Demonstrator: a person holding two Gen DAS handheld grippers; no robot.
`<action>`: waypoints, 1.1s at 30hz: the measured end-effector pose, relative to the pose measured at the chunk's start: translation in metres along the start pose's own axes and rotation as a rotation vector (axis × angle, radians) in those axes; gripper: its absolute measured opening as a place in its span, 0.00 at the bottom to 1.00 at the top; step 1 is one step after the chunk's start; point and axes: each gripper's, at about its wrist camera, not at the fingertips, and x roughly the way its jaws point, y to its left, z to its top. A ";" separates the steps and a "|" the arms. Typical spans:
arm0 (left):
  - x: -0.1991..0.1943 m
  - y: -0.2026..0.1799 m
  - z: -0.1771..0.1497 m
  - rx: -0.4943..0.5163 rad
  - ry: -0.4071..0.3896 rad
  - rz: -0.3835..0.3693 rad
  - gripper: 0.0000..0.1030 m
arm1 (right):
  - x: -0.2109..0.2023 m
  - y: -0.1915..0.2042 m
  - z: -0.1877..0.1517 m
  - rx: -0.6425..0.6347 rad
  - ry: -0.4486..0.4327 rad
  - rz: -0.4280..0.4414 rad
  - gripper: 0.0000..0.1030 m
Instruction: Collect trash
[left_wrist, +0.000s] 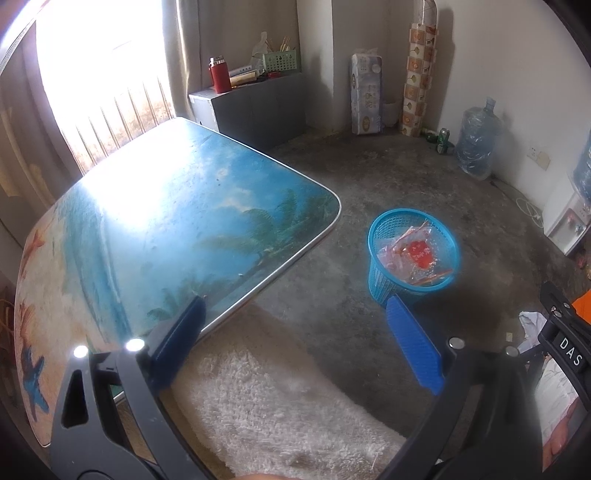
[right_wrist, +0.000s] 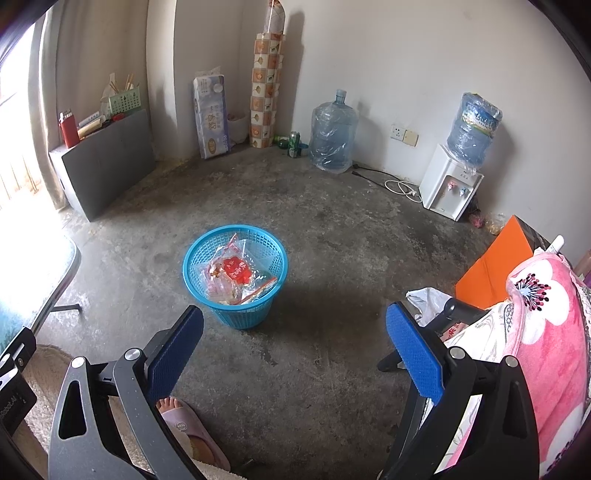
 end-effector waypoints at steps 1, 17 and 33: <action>0.000 0.000 0.000 -0.001 0.001 0.000 0.92 | 0.000 0.000 0.000 -0.002 0.001 0.001 0.94; 0.001 0.001 -0.001 -0.003 0.000 -0.001 0.92 | -0.001 0.001 0.001 -0.003 -0.001 0.003 0.94; 0.001 0.002 -0.001 -0.005 -0.001 -0.001 0.92 | -0.002 0.004 0.003 -0.004 -0.003 0.006 0.94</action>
